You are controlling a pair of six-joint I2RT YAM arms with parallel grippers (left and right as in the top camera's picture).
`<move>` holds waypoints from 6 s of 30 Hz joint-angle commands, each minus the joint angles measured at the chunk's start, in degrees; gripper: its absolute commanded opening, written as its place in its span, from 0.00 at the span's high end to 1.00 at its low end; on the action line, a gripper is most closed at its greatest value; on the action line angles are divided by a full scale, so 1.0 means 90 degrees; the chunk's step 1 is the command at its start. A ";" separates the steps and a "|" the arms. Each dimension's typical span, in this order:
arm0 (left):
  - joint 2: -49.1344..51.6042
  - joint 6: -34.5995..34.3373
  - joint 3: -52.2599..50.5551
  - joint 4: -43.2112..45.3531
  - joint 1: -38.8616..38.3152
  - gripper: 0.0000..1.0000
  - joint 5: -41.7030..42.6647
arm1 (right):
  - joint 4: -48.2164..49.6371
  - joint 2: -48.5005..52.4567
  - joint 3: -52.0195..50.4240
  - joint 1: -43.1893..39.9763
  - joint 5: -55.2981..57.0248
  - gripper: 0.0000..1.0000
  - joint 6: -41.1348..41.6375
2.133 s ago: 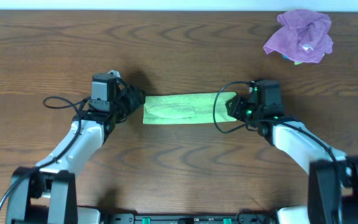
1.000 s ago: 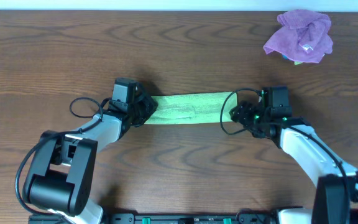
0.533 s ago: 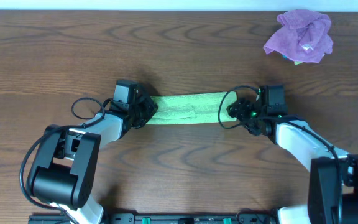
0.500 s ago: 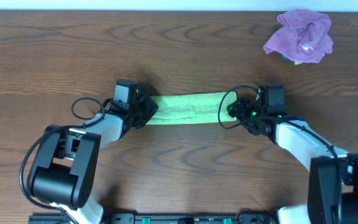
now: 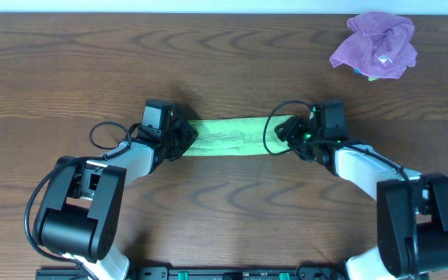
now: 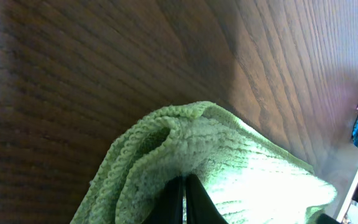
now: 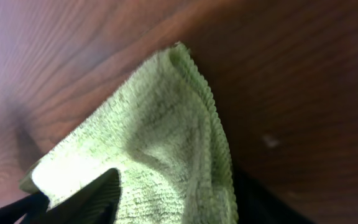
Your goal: Fold the cloth
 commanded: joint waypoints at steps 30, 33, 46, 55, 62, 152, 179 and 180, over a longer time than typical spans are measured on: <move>0.0202 0.0073 -0.0017 -0.0355 0.0007 0.94 0.0000 | 0.0549 -0.0695 0.0362 0.1144 -0.0454 0.99 -0.0583; 0.0199 0.0073 -0.0017 -0.0355 0.0007 0.94 0.0002 | 0.0554 -0.0692 0.0449 0.1498 -0.0226 0.99 -0.0580; 0.0199 0.0534 0.0095 -0.0362 0.0015 0.94 0.0265 | 0.0571 -0.0673 0.0865 0.2089 0.0226 0.99 -0.0583; 0.0199 0.0695 0.0189 -0.0408 0.0024 0.94 0.0262 | 0.0563 -0.0362 0.1222 0.2225 0.0216 0.99 -0.0583; 0.0197 0.0828 0.0189 -0.0406 0.0270 0.94 0.0605 | 0.0177 0.0260 0.1848 0.2438 0.0022 0.99 -0.0763; -0.2256 0.3558 0.0602 -0.3900 0.1928 0.94 -0.1532 | 0.0039 0.1940 0.3293 0.3759 0.0243 0.99 -0.0719; -0.2261 0.3553 0.0602 -0.3830 0.1936 0.92 -0.1642 | -0.0648 0.1455 0.3293 0.3160 -0.0520 0.01 -0.1333; -0.2268 0.3553 0.0602 -0.3832 0.1936 0.89 -0.1634 | -0.0804 0.1336 0.3293 0.3070 -0.0520 0.01 -0.1438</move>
